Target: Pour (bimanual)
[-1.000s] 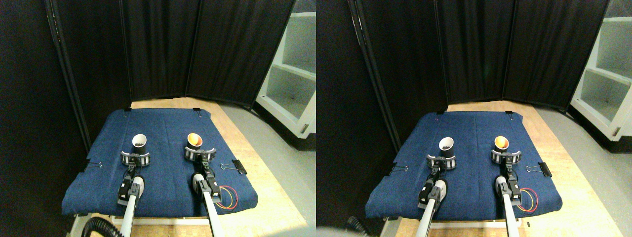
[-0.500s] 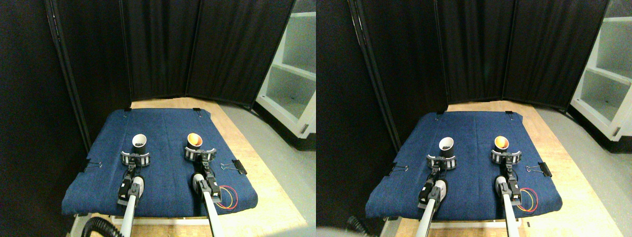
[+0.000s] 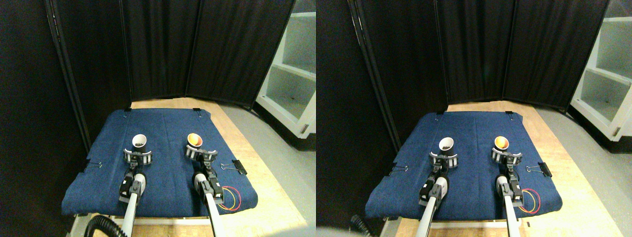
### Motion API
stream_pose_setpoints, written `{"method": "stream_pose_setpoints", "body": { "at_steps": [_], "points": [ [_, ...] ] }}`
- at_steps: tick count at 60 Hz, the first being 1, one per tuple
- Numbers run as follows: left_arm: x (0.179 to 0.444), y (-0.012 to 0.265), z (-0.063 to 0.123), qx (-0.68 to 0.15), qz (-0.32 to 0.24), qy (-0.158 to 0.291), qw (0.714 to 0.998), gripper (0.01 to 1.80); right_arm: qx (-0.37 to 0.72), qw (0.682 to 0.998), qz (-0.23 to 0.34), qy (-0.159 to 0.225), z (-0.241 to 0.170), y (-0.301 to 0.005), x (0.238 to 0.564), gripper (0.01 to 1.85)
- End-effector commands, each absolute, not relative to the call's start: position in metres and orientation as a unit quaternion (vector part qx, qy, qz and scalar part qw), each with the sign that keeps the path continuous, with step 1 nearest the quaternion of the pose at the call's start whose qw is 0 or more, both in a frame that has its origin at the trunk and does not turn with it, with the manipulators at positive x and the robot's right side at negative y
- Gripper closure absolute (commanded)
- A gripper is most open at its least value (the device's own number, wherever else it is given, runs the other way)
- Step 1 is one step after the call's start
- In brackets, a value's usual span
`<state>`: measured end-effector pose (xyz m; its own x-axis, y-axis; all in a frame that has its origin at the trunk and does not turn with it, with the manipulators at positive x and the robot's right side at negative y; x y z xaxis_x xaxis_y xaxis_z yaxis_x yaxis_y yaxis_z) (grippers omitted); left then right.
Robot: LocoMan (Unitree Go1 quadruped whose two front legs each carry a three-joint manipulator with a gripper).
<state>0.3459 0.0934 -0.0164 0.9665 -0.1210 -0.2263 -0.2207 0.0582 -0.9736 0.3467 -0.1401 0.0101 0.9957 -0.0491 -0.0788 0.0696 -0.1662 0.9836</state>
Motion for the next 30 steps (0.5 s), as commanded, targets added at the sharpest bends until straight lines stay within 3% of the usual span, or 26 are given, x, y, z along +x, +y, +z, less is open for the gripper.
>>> {"method": "stream_pose_setpoints", "body": {
  "at_steps": [1,17,27,30],
  "points": [
    [0.348,0.08,0.019,-0.678,0.002,0.108,0.727,0.48,0.754,0.656,0.004,-0.021,0.052,-0.136,0.344,0.56],
    [0.346,0.078,0.023,-0.679,0.002,0.112,0.726,0.43,0.751,0.66,0.03,-0.019,0.065,-0.135,0.338,0.52],
    [0.347,0.08,0.014,-0.683,0.011,0.109,0.722,0.46,0.765,0.644,-0.017,0.004,0.049,-0.132,0.343,0.44],
    [0.347,0.079,0.012,-0.684,0.018,0.103,0.722,0.45,0.757,0.654,-0.013,0.01,0.043,-0.131,0.345,0.45]
  ]
}}
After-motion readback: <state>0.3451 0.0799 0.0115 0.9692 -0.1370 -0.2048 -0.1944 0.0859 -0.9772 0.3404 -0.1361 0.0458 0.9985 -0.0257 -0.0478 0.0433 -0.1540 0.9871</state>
